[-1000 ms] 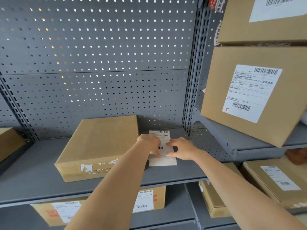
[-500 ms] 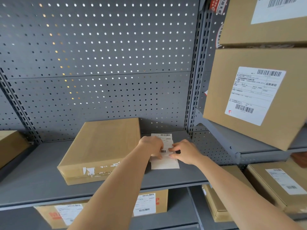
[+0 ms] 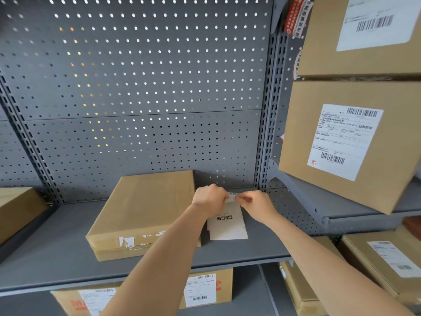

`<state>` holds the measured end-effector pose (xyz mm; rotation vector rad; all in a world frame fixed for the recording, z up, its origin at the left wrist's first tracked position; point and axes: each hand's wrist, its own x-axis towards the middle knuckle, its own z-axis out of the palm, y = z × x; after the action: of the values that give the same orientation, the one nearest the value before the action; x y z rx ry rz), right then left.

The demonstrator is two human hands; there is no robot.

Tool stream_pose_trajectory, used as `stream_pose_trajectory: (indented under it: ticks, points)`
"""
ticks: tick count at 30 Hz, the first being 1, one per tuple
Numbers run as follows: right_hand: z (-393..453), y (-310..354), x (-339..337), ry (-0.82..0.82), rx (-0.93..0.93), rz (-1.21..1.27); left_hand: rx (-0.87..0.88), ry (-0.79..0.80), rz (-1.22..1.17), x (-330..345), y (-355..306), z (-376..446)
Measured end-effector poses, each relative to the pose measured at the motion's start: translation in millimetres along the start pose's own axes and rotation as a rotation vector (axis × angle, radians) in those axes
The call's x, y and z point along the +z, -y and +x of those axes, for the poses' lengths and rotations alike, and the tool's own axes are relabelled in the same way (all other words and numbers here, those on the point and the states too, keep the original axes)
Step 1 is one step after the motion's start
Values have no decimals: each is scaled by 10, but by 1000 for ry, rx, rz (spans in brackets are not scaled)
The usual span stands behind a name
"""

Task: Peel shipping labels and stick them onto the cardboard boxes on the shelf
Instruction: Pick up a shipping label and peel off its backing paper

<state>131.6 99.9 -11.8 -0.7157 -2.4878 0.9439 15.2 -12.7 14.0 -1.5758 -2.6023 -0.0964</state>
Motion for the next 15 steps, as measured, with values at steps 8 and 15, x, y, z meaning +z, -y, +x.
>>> stream_pose_trajectory:
  ticks: [8, 15]
  points:
    - [67, 345, -109, -190, 170, 650, 83, -302, -68, -216, 93, -101]
    - [78, 801, -142, -231, 101, 820, 71, -491, -235, -359, 355, -197]
